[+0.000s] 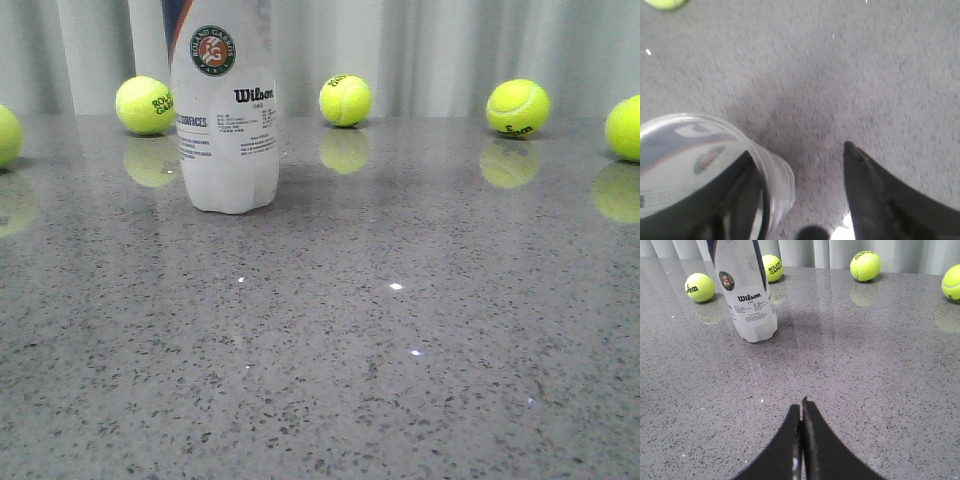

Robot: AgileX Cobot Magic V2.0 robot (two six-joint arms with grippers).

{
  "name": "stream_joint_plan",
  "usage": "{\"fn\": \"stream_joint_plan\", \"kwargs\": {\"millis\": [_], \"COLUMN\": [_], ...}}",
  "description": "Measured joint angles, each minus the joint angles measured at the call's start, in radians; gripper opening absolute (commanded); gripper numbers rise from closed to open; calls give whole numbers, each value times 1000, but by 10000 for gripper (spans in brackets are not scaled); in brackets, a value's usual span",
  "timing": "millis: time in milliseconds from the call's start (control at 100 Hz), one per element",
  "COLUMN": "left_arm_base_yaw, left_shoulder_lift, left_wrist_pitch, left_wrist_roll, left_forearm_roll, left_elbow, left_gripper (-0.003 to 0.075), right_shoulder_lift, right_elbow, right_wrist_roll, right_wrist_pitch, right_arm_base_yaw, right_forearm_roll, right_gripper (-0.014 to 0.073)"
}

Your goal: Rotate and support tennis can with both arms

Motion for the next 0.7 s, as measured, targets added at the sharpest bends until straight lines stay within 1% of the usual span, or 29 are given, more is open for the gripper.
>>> {"fn": "stream_joint_plan", "kwargs": {"millis": [230,490,590,700], "left_arm_base_yaw": [0,0,0,0], "left_shoulder_lift": [-73,-131,-176,-240], "left_wrist_pitch": [-147,-206,-244,-305], "left_wrist_roll": [-17,-23,-27,-43], "left_forearm_roll": [4,6,6,6], "left_elbow": [0,21,90,215], "left_gripper": [-17,-19,-19,-19], "right_shoulder_lift": [0,0,0,0], "right_elbow": [0,0,0,0], "right_wrist_roll": [0,0,0,0], "right_wrist_pitch": [0,0,0,0], "right_arm_base_yaw": [0,0,0,0], "right_forearm_roll": [0,0,0,0], "right_gripper": [-60,-60,-60,-60]}}
